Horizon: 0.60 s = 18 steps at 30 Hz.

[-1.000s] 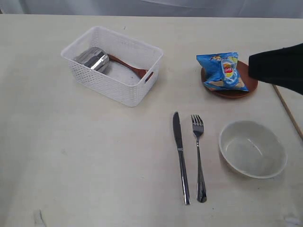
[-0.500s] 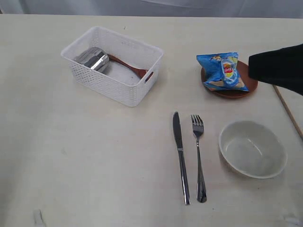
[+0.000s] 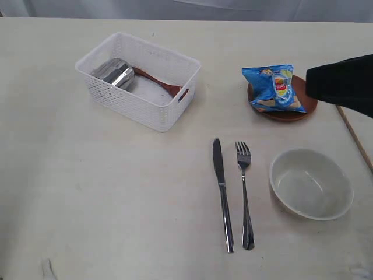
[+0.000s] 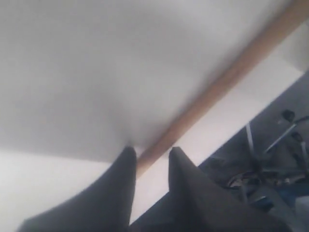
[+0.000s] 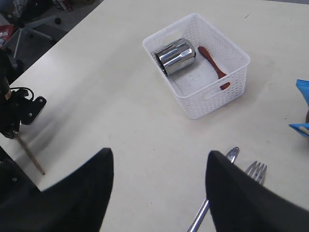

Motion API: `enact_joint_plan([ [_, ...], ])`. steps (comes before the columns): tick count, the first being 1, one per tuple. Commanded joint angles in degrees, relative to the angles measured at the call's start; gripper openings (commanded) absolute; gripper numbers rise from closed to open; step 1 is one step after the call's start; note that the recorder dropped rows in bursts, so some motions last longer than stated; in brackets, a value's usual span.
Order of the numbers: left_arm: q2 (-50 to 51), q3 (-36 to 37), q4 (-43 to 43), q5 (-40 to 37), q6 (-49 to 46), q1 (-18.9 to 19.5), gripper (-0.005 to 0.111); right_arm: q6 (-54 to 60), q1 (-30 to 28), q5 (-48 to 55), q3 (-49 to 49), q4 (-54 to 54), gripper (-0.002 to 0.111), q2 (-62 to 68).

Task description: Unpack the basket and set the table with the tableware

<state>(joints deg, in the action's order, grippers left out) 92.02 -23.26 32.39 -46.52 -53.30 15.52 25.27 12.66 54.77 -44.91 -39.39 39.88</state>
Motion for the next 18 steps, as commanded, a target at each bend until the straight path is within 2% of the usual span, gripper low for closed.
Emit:
enact_joint_plan([
  [1,1.23,1.49,-0.13,10.88,0.66,0.31,0.029,0.62,0.15,-0.32,-0.30,-0.39,0.054,-0.30],
  [6,4.75,1.76,2.86,17.03,-1.18,-1.49,0.030,0.88,0.15,-0.07,-0.30,-0.39,0.054,-0.30],
  [9,5.52,1.76,2.77,25.18,-0.22,-2.79,0.030,0.88,0.15,-0.07,-0.30,-0.39,0.054,-0.30],
  [11,5.52,1.76,1.17,33.24,3.31,-2.79,0.029,0.88,0.15,-0.07,-0.30,-0.39,0.054,-0.30],
  [16,5.52,1.76,1.27,44.60,6.23,-2.79,0.009,0.88,0.15,-0.07,-0.30,-0.39,0.054,-0.30],
  [18,5.52,1.54,1.43,47.36,6.23,-2.79,0.006,0.88,0.15,-0.07,-0.30,-0.39,0.054,-0.30],
])
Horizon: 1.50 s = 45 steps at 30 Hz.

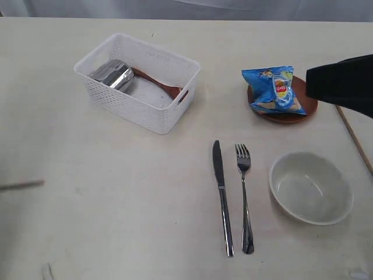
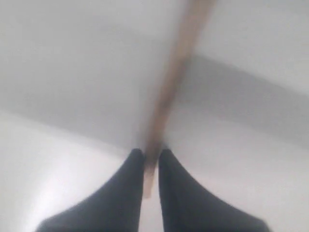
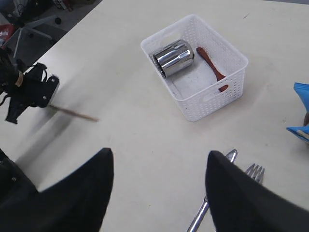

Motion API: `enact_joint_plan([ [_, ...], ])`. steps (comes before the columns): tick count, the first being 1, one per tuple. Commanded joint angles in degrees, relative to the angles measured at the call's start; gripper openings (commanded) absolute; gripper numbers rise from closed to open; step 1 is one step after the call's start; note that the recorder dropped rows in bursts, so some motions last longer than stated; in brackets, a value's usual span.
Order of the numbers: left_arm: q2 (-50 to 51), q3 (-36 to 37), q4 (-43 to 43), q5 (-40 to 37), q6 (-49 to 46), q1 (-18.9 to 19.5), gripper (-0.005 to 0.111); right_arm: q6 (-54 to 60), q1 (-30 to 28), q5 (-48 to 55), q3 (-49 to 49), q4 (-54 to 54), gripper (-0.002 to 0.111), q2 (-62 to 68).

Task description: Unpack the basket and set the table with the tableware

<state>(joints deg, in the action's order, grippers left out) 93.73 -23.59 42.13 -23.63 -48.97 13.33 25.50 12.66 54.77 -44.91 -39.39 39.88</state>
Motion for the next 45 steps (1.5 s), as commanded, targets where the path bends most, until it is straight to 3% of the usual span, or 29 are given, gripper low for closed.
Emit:
enact_joint_plan([
  [1,3.81,1.49,-8.60,25.62,2.03,-0.60,0.006,0.65,0.15,-0.07,-0.30,-0.39,0.054,-0.30],
  [8,5.67,0.42,-9.55,27.25,3.63,-0.85,0.006,0.65,0.15,-0.08,-0.30,-1.18,0.054,-0.30],
  [15,3.95,-0.52,-9.55,26.23,6.80,-7.37,0.004,0.65,0.15,0.17,-0.30,-1.29,0.054,-0.30],
  [24,-9.45,-0.87,-10.47,18.35,17.30,-8.35,0.000,0.65,0.15,0.03,-0.30,-1.29,0.054,-0.30],
  [28,-16.57,-0.87,-13.03,13.17,17.82,-8.35,0.000,-0.22,0.15,0.15,-0.30,-1.29,0.054,-0.30],
  [32,-23.70,-0.87,-19.73,8.07,15.39,-8.35,0.000,-0.46,0.15,1.20,-0.30,-1.29,0.054,-0.30],
  [35,-24.91,-0.87,-27.95,12.13,7.11,-8.47,0.000,-0.46,0.15,4.14,-0.30,-1.29,0.054,-0.30],
  [36,-24.91,-1.63,-40.73,13.28,10.08,-8.90,0.000,-0.46,0.15,4.62,-0.30,-1.03,0.054,-0.30],
  [38,-23.55,-5.17,-53.54,12.92,14.00,-8.55,0.000,-0.46,0.15,4.48,-0.30,-1.04,0.054,-0.30],
  [41,-19.85,-13.67,-57.07,-0.58,15.99,-8.55,0.000,-0.46,0.15,4.17,-0.30,-1.16,0.054,-0.30],
  [42,-16.44,-18.40,-58.18,-9.77,15.50,-8.55,0.000,-0.46,0.15,4.17,-0.30,-1.28,0.054,-0.30],
  [45,-6.78,-24.26,-65.80,-26.63,-0.35,-9.04,0.000,-0.46,0.15,4.02,-0.30,-1.27,0.054,-0.30],
])
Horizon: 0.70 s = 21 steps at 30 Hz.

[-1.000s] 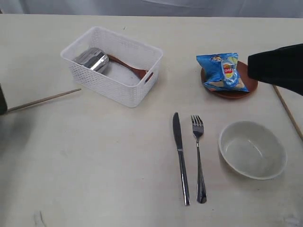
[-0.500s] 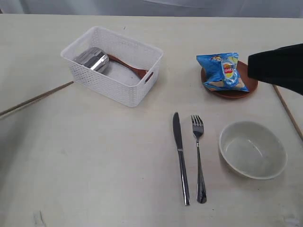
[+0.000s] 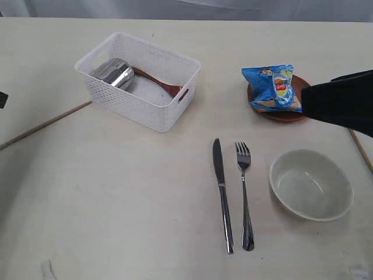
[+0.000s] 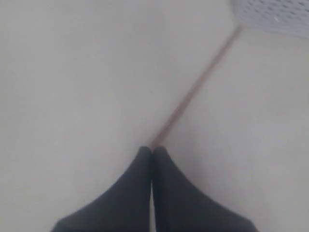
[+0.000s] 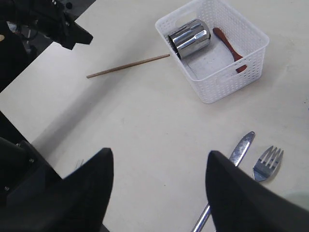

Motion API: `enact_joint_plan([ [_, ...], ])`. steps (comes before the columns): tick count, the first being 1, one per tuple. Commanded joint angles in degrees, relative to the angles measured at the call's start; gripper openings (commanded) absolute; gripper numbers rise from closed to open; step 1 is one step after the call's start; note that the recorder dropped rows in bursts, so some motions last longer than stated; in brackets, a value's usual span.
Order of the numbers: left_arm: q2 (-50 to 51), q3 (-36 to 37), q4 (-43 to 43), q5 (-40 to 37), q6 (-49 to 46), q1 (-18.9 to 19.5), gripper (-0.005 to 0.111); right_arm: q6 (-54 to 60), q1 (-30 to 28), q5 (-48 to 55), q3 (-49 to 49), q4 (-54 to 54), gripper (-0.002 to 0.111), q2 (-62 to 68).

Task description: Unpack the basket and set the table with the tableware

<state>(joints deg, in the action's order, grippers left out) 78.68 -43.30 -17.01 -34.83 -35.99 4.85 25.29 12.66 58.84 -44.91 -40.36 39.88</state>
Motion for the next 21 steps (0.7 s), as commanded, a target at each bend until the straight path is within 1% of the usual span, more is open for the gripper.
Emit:
enact_joint_plan([
  [1,10.35,-4.31,-7.21,-15.59,-16.68,-1.32,0.003,-0.25,0.15,-0.06,-0.30,-0.30,0.054,-0.30],
  [2,11.66,-3.74,-7.21,-13.58,-19.13,-2.37,0.012,-0.25,0.15,0.06,-0.30,-0.30,0.054,-0.30],
  [3,12.37,-2.94,-6.96,-10.49,-22.85,-3.27,0.024,-0.25,0.15,0.18,-0.30,-0.30,0.054,-0.30],
  [4,12.51,-1.91,-6.66,-6.00,-24.63,-4.16,0.036,-0.25,0.15,0.18,-0.30,-0.30,0.054,-0.30],
  [5,12.51,-1.05,-5.68,-0.57,-24.78,-4.56,0.044,-0.25,0.15,0.07,-0.30,-0.30,0.054,-0.30],
  [6,12.51,-0.39,-4.25,3.08,-24.21,-4.70,0.047,-0.25,0.15,0.07,-0.30,-0.30,0.054,-0.30],
  [8,12.51,0.50,-1.60,5.16,-23.96,-4.70,0.046,-0.25,0.15,-0.04,-0.30,-0.30,0.054,-0.30],
  [12,12.51,3.26,7.20,8.62,-23.12,-4.70,0.045,-0.40,0.15,-0.54,-0.30,-0.30,0.054,-0.30],
  [16,13.69,4.82,7.94,14.02,-23.26,-4.70,0.045,-0.48,0.15,-1.17,-0.30,-1.82,0.054,-0.30],
  [21,17.84,4.82,7.51,15.04,-23.27,-4.70,0.045,-0.48,0.15,-1.17,-0.30,-2.08,0.054,-0.30],
])
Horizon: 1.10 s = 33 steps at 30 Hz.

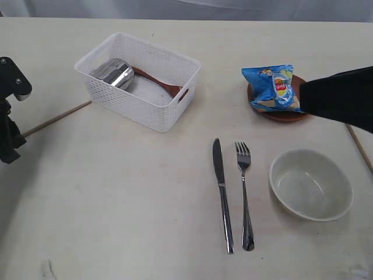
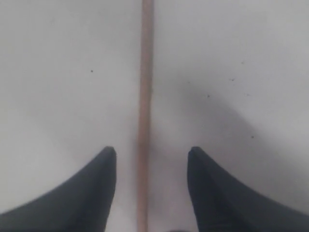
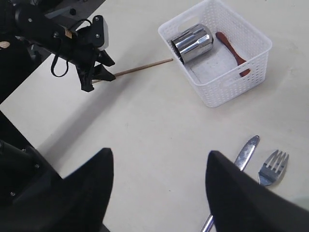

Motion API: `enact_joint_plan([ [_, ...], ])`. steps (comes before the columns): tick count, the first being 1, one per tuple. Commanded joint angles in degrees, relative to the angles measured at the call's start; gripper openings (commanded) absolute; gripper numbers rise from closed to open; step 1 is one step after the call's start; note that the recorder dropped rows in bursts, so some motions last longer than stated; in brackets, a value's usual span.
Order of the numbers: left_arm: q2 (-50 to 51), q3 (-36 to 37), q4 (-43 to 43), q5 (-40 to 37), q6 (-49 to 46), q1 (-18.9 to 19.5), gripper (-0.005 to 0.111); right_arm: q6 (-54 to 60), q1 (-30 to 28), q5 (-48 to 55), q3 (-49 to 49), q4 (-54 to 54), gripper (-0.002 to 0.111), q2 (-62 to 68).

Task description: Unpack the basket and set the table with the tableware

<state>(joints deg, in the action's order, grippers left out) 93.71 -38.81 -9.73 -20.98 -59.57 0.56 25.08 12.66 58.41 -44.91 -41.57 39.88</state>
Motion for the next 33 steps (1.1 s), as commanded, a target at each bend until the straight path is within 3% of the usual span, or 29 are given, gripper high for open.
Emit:
enact_joint_plan([
  [1,3.69,0.33,0.22,1.60,0.31,-0.40,0.045,-0.27,0.15,-0.74,-0.30,-0.86,0.054,-0.30],
  [3,5.04,0.33,0.22,3.03,0.31,-0.40,0.041,-0.27,0.15,-0.87,-0.30,-0.84,0.054,-0.30],
  [5,6.08,0.33,0.22,4.71,0.31,-0.40,0.031,-0.27,0.15,-0.87,-0.30,-0.84,0.054,-0.30],
  [9,7.97,0.33,0.48,5.62,0.19,-0.40,0.000,-0.27,0.15,-0.87,-0.30,-0.84,0.054,-0.30],
  [18,4.42,0.33,-0.13,-0.65,1.09,-0.40,0.000,-0.27,0.15,-1.09,-0.30,-0.84,0.054,-0.30],
  [24,-2.86,0.33,2.71,-15.00,1.34,-0.40,0.000,-0.27,0.15,-1.09,-0.30,-0.84,0.054,-0.30],
  [33,-17.92,0.33,-1.86,-26.61,4.01,-0.40,0.000,-0.27,0.15,1.87,-0.30,-0.59,0.054,-0.30],
])
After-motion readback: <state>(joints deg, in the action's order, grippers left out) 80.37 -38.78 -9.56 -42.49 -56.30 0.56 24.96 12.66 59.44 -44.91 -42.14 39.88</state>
